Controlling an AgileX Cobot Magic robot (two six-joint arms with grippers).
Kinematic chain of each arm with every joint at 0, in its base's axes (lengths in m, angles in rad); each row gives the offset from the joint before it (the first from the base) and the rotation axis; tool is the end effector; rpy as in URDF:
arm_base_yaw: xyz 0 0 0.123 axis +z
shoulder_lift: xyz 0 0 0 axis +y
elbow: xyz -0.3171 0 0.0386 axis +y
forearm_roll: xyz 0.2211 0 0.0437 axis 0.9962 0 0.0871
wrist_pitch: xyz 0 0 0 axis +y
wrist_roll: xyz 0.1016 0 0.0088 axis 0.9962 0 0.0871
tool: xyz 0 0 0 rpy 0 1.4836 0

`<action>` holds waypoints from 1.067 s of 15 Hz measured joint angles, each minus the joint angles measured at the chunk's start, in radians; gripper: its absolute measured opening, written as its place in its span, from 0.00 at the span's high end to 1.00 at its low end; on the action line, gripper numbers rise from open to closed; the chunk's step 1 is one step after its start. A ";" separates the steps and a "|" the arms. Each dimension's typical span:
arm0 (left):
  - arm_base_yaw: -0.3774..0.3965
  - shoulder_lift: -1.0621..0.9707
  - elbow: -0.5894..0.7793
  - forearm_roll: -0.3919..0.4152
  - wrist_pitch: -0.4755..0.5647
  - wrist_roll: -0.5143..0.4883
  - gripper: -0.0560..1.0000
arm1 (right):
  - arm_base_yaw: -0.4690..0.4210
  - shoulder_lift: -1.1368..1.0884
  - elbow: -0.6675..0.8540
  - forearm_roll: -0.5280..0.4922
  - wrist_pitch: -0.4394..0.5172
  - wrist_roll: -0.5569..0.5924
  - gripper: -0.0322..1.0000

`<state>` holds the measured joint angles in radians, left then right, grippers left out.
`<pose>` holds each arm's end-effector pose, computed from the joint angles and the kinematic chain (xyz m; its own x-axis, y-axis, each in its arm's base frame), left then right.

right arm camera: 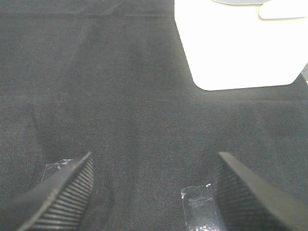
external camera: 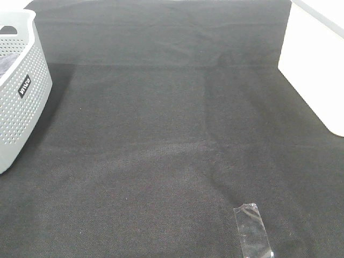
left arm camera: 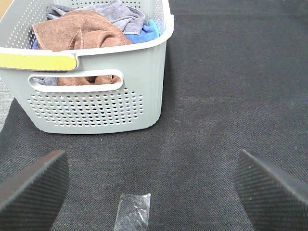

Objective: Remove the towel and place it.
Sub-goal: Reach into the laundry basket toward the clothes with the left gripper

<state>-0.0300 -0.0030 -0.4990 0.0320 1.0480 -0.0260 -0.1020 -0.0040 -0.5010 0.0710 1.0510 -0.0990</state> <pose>-0.0529 0.0044 0.2601 -0.4425 0.0033 -0.8968 0.0007 1.0000 0.0033 -0.0527 0.0117 0.2605 -0.4417 -0.0186 -0.8970 0.0186 0.9994 -0.0299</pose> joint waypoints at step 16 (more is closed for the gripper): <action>0.000 -0.001 0.000 0.000 0.000 -0.001 0.12 | 0.000 0.000 0.000 -0.002 0.000 0.000 0.31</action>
<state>-0.0300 -0.0040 -0.4990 0.0320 1.0480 -0.0270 -0.1020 -0.0040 -0.5010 0.0690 1.0510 -0.0990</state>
